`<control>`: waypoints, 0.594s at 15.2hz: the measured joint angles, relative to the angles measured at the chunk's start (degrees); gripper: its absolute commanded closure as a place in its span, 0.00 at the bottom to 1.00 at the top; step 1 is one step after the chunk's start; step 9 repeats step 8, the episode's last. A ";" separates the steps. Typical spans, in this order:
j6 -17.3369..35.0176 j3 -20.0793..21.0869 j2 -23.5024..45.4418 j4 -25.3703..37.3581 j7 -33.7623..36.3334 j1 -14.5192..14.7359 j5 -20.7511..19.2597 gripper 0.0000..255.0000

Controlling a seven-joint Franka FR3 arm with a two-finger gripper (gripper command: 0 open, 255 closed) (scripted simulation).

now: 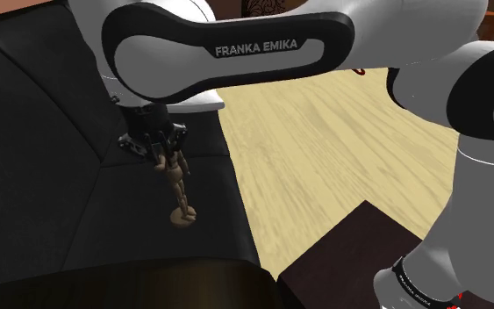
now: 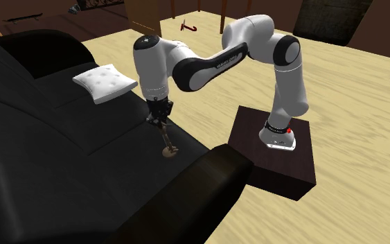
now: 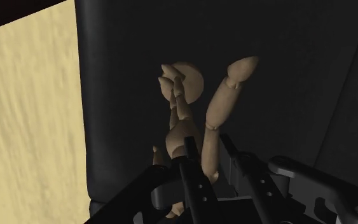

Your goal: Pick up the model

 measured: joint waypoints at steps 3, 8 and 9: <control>-2.37 0.03 0.46 2.84 -0.16 0.63 -0.17 1.00; -6.50 -0.06 1.54 8.08 -0.63 1.76 -0.65 1.00; -6.50 -0.06 1.54 8.08 -0.63 1.76 -0.65 1.00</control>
